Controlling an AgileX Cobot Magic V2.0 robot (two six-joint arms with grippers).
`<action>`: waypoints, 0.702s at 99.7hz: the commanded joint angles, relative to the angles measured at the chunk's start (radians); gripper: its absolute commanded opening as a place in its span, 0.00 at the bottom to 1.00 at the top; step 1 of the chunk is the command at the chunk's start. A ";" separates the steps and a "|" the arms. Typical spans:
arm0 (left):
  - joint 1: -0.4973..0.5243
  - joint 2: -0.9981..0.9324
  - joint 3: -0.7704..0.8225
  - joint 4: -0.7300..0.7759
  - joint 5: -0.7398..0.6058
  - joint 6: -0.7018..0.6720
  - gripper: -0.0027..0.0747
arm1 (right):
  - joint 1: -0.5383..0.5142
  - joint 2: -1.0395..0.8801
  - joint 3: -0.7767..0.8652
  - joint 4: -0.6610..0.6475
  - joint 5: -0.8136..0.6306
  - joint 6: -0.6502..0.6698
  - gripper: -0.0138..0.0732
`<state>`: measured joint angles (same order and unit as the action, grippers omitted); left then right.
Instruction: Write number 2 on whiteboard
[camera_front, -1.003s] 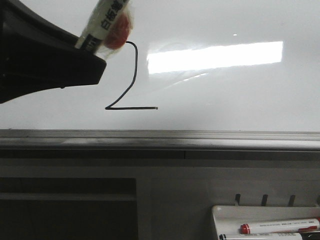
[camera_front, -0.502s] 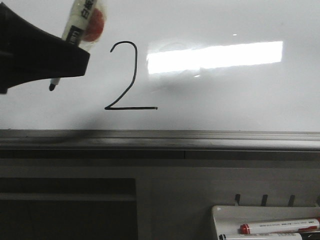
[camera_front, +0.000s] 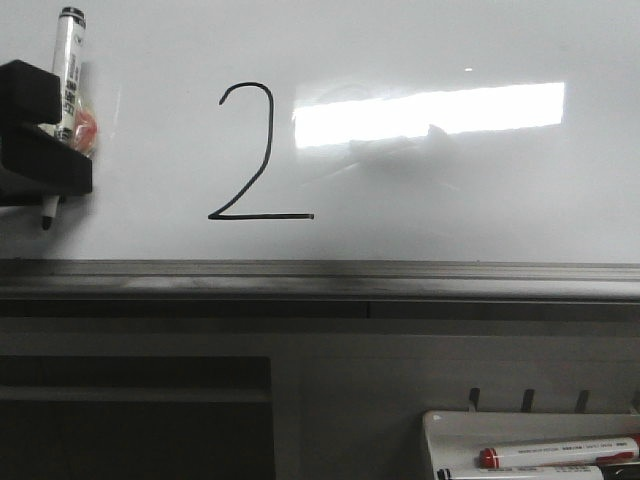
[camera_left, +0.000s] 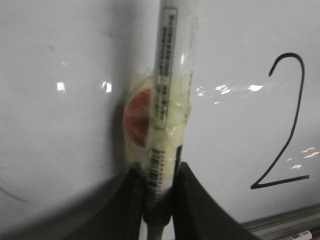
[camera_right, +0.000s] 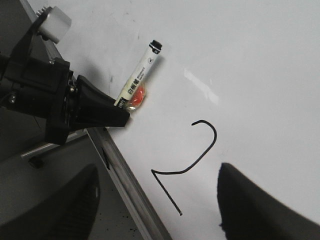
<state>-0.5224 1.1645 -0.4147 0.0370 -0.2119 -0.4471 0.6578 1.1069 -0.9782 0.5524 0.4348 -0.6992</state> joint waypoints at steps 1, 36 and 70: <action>0.002 0.010 -0.035 -0.012 -0.067 -0.028 0.01 | -0.008 -0.022 -0.036 0.008 -0.049 -0.006 0.66; 0.002 0.049 -0.040 -0.017 -0.092 -0.028 0.01 | -0.008 -0.022 -0.036 0.008 -0.048 -0.006 0.66; 0.002 0.049 -0.040 -0.017 -0.094 -0.028 0.47 | -0.008 -0.022 -0.036 0.008 -0.034 -0.006 0.66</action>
<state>-0.5224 1.2138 -0.4286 0.0387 -0.2659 -0.4664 0.6578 1.1069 -0.9782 0.5506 0.4477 -0.6992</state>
